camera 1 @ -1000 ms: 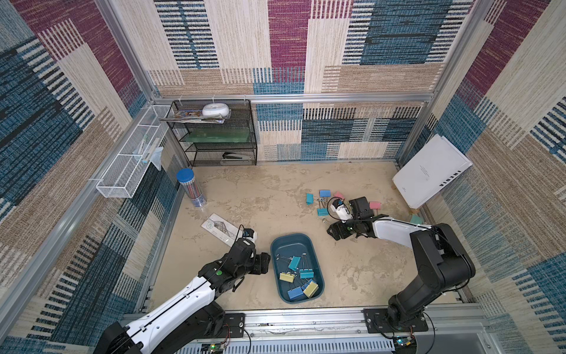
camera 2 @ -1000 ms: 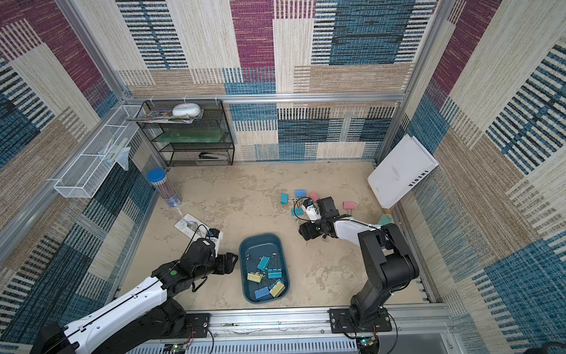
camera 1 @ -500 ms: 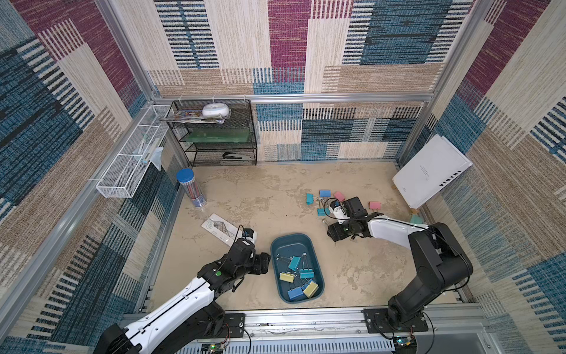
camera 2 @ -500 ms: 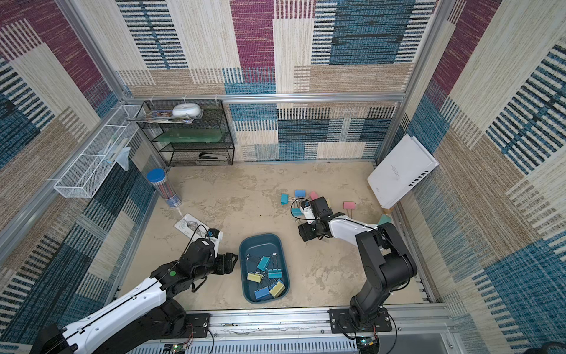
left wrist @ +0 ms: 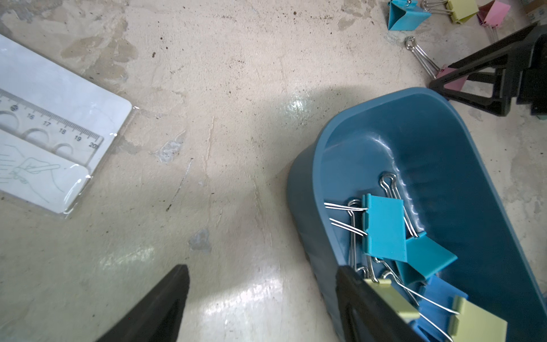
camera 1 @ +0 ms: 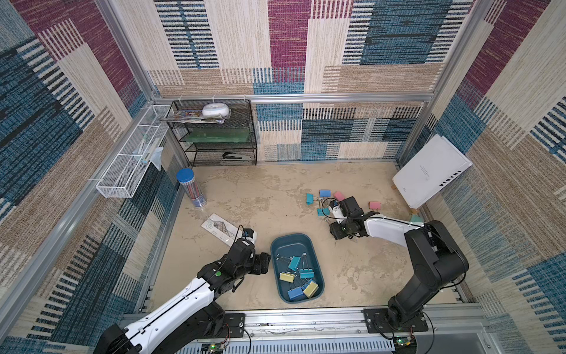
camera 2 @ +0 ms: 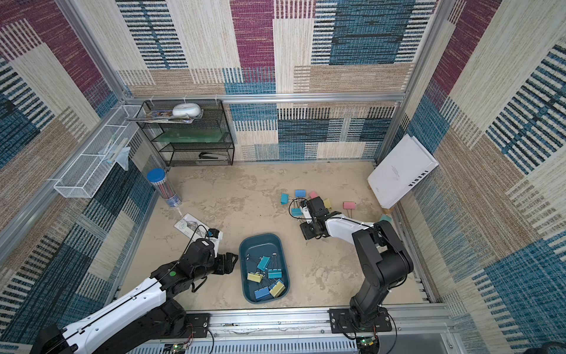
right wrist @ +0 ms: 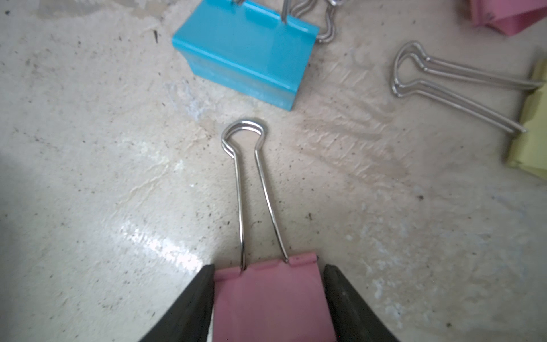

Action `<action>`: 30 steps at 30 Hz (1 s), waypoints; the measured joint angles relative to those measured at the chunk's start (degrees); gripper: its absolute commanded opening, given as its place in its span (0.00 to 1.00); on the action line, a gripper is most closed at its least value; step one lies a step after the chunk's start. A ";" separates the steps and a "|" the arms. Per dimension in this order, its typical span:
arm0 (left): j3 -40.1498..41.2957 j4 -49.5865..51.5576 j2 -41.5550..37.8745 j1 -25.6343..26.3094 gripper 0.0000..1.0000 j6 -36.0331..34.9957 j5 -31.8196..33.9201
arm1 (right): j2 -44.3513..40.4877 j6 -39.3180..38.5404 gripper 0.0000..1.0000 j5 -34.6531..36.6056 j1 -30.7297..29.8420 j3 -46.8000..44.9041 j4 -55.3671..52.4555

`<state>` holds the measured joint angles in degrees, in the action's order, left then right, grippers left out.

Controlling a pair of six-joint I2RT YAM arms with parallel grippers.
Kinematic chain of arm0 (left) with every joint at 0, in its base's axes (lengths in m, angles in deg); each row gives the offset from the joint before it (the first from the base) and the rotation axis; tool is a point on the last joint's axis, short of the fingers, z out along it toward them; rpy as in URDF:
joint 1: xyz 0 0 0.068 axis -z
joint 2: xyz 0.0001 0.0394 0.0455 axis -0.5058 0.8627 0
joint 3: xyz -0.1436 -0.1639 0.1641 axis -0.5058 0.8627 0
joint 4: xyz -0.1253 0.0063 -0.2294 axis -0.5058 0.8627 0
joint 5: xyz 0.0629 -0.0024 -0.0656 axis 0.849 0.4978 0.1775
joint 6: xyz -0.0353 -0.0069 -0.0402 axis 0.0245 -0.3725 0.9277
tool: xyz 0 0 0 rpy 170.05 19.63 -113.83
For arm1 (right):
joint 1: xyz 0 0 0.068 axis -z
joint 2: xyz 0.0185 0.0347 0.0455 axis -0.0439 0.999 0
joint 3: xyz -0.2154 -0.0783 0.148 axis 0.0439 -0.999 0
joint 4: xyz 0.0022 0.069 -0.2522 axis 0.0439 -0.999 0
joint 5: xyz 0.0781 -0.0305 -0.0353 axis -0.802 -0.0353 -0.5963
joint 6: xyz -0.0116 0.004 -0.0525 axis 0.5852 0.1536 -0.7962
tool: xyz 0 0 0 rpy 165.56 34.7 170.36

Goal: Put the binder clips in the storage box
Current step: Pick up the binder clip at the center of the board, then place the binder clip in the storage box.

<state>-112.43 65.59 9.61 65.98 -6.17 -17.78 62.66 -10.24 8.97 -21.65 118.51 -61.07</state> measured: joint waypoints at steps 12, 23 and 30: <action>0.00 -0.70 0.04 0.00 0.82 0.00 0.02 | -4.02 3.67 0.42 0.20 -0.72 -0.46 -5.75; 0.00 -0.72 0.48 0.00 0.82 0.00 0.02 | -14.34 8.92 0.39 -1.73 -8.98 6.27 -12.20; 0.00 -0.70 0.42 0.00 0.82 -0.02 0.02 | -16.92 17.66 0.38 -3.37 -22.08 8.22 -14.16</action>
<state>-112.43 64.89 10.02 65.98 -6.19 -17.76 45.74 7.42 5.60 -43.72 126.73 -75.23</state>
